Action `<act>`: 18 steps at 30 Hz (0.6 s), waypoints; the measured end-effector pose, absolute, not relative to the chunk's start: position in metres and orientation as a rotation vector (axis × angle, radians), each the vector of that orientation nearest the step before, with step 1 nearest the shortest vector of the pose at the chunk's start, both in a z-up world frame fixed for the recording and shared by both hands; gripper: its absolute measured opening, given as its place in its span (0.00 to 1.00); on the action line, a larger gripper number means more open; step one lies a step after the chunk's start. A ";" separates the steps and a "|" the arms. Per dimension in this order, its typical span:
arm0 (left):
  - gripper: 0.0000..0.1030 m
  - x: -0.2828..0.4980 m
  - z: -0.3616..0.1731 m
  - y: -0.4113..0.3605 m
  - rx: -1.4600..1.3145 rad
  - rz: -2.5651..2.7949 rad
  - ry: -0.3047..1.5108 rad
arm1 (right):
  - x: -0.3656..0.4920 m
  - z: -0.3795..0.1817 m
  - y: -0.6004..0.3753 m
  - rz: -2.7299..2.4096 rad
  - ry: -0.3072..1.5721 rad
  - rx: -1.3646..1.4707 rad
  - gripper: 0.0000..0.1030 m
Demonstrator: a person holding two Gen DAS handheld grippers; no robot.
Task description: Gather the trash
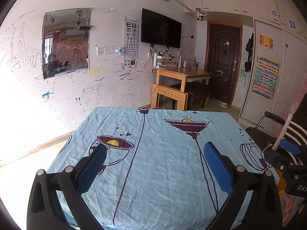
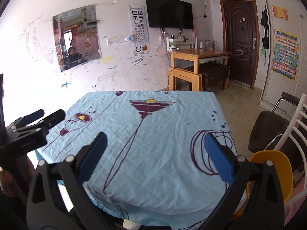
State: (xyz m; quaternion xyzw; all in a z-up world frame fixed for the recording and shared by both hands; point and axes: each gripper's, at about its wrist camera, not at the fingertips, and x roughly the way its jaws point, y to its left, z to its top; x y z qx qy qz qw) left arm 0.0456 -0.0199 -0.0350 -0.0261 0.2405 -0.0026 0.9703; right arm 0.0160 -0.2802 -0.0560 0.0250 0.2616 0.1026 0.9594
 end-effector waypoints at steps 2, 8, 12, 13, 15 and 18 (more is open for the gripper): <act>0.94 0.043 -0.035 -0.016 -0.052 -0.003 0.487 | 0.014 -0.056 -0.280 0.212 0.527 0.057 0.94; 0.94 0.031 -0.034 -0.005 -0.053 0.007 0.491 | 0.008 -0.057 -0.275 0.218 0.519 0.069 0.94; 0.94 0.027 -0.035 0.000 -0.048 0.009 0.498 | 0.004 -0.056 -0.272 0.222 0.517 0.072 0.94; 0.94 0.026 -0.036 0.001 -0.046 0.009 0.503 | 0.003 -0.057 -0.272 0.223 0.517 0.072 0.94; 0.94 0.024 -0.038 0.004 -0.049 0.006 0.512 | 0.002 -0.057 -0.270 0.225 0.520 0.069 0.94; 0.94 0.023 -0.038 0.006 -0.048 0.007 0.513 | 0.000 -0.058 -0.269 0.227 0.518 0.066 0.94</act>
